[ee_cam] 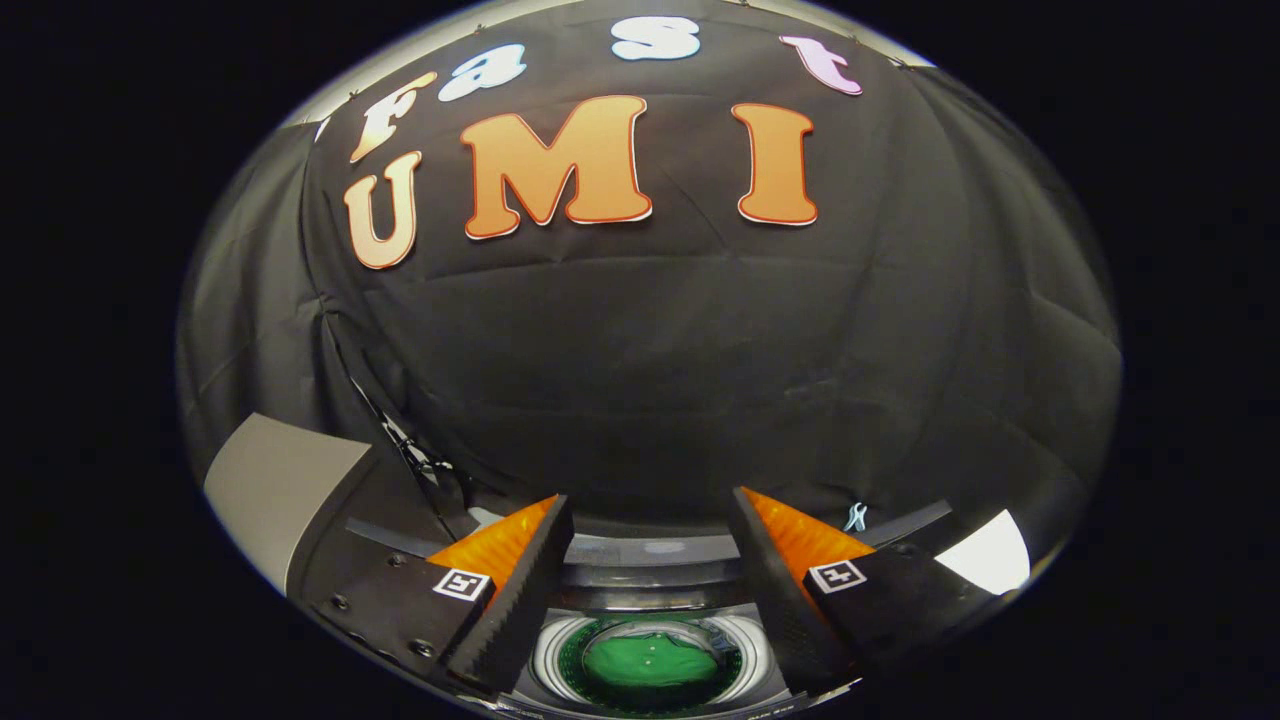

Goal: Put the clothes into the washing machine and then close the washing machine lid.

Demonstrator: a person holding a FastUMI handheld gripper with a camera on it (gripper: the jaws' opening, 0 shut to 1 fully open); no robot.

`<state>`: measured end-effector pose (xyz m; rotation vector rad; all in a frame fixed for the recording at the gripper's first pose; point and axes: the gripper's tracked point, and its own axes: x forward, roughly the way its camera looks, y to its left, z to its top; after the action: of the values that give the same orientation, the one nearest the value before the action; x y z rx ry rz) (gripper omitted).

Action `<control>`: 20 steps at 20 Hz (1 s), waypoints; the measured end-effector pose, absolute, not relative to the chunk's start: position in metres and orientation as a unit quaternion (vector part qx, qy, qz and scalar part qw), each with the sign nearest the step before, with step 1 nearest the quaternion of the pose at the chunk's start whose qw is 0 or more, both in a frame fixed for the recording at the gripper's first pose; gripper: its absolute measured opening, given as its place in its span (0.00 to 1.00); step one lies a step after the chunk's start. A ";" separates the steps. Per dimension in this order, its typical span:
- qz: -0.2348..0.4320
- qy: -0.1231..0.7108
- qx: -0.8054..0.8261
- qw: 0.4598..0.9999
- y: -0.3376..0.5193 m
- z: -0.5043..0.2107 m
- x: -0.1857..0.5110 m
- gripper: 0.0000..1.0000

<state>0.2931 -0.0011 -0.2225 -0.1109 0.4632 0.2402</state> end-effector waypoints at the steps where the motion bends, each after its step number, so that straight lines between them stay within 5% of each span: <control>1: 0.119 0.229 -0.055 0.965 -0.003 -0.224 0.287 1.00; 12: 0.089 0.278 -0.036 0.956 -0.022 -0.264 0.201 1.00; 20: 0.080 0.242 -0.022 0.967 -0.027 -0.215 0.188 1.00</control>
<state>0.1878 -0.0272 -0.2145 -0.0454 0.4905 0.1608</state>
